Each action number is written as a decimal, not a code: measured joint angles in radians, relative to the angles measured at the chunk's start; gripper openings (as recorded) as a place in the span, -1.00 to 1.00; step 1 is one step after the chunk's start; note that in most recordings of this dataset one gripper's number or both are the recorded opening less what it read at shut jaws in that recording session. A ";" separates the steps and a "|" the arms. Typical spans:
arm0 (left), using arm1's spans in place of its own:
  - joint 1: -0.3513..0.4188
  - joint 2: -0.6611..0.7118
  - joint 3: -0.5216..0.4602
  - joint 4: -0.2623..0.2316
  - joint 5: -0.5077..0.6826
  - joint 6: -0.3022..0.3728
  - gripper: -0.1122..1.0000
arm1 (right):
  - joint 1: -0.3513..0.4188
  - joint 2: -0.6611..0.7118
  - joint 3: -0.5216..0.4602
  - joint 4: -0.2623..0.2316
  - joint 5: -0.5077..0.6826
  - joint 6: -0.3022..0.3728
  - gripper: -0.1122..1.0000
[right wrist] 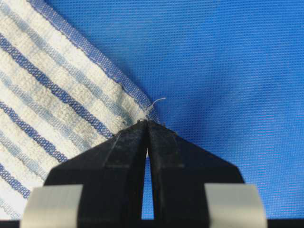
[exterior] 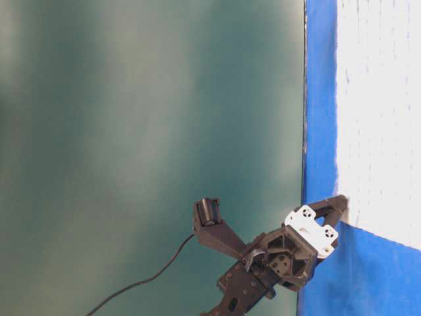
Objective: Fold the blue towel.
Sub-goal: 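Grasp the top-left and top-right corners of the striped towel with both grippers, then lift the top edge and fold it down toward the bottom edge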
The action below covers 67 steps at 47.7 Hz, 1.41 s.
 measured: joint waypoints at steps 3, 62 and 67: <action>-0.002 0.000 0.000 0.000 0.006 0.000 -0.62 | 0.002 0.000 0.000 0.000 0.002 0.000 -0.79; -0.115 -0.179 0.048 0.006 0.117 0.046 -0.71 | 0.147 -0.285 0.084 0.048 0.121 0.071 -0.79; -0.163 -0.204 0.071 0.005 0.130 0.035 -0.71 | 0.216 -0.350 0.114 0.049 0.150 0.110 -0.79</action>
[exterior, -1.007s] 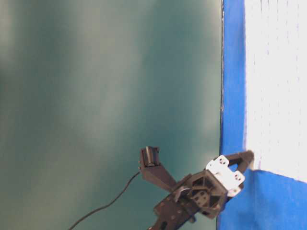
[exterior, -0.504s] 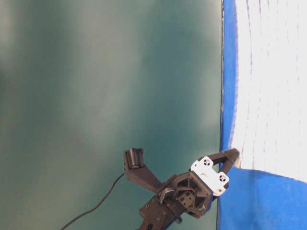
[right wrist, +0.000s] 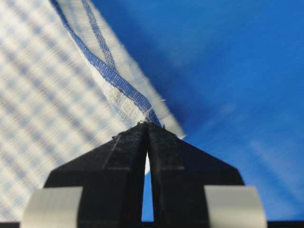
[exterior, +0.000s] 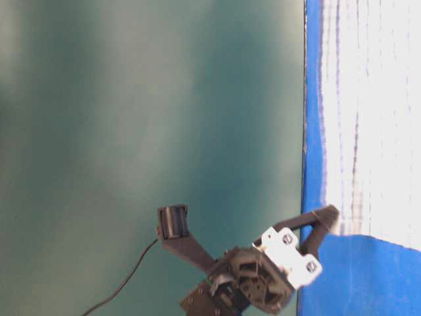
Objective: Fold the blue towel.
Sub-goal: 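Lift the top edge and fold it down toward the bottom edge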
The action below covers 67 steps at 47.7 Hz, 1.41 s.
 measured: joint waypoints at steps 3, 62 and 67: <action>-0.029 -0.012 0.012 0.002 0.003 -0.002 -0.71 | 0.040 -0.034 0.014 0.000 0.018 0.023 -0.79; -0.422 -0.083 0.032 -0.005 0.089 -0.204 -0.70 | 0.739 -0.219 0.032 0.002 0.307 0.451 -0.79; -0.420 -0.081 0.032 -0.003 0.084 -0.201 -0.66 | 0.739 -0.216 0.032 0.003 0.307 0.451 -0.79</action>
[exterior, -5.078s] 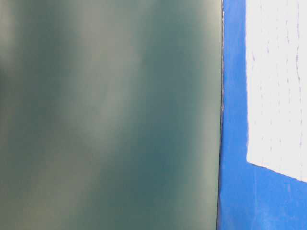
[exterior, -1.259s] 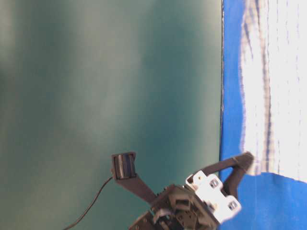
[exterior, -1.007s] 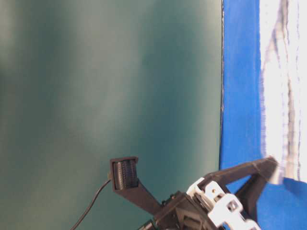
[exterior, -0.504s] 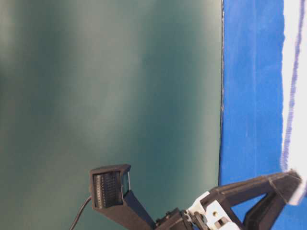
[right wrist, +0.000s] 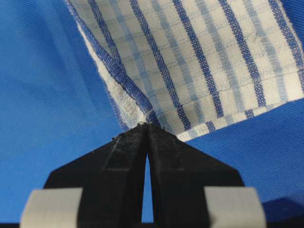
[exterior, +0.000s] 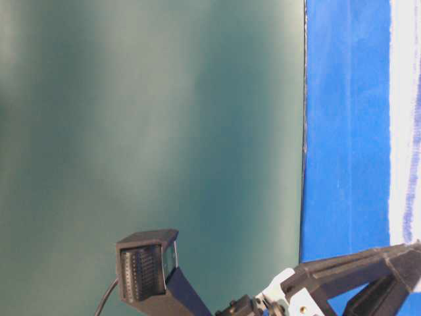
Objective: Fold the blue towel.
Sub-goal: 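Lift the top edge and fold it down toward the bottom edge, then release, then regrasp the folded strip's left and right ends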
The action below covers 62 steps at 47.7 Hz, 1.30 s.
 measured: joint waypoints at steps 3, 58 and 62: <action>0.006 0.000 0.000 -0.002 0.000 0.000 -0.57 | 0.002 0.005 0.000 -0.002 0.000 0.000 -0.79; 0.241 -0.021 -0.002 0.003 0.104 0.138 0.64 | -0.295 0.103 -0.061 -0.262 0.075 0.015 0.28; 0.241 -0.023 -0.003 0.003 0.103 0.140 0.64 | -0.302 0.132 -0.066 -0.276 0.067 0.014 0.28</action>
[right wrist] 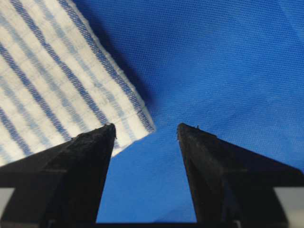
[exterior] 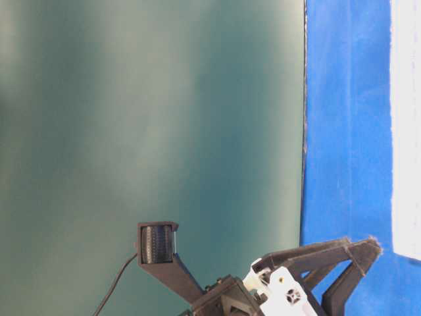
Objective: Fold the blue towel.
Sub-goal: 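Release, then regrasp the folded strip's left and right ends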
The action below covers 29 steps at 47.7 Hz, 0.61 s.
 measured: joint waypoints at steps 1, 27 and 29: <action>0.000 0.002 0.000 0.000 0.000 0.000 0.65 | -0.003 0.006 -0.002 -0.005 -0.003 -0.002 0.28; 0.067 0.164 -0.020 -0.002 -0.081 0.005 0.67 | -0.066 0.319 -0.031 -0.028 -0.170 -0.020 0.27; 0.067 0.169 -0.023 -0.002 -0.083 0.006 0.66 | -0.069 0.325 -0.032 -0.028 -0.178 -0.020 0.27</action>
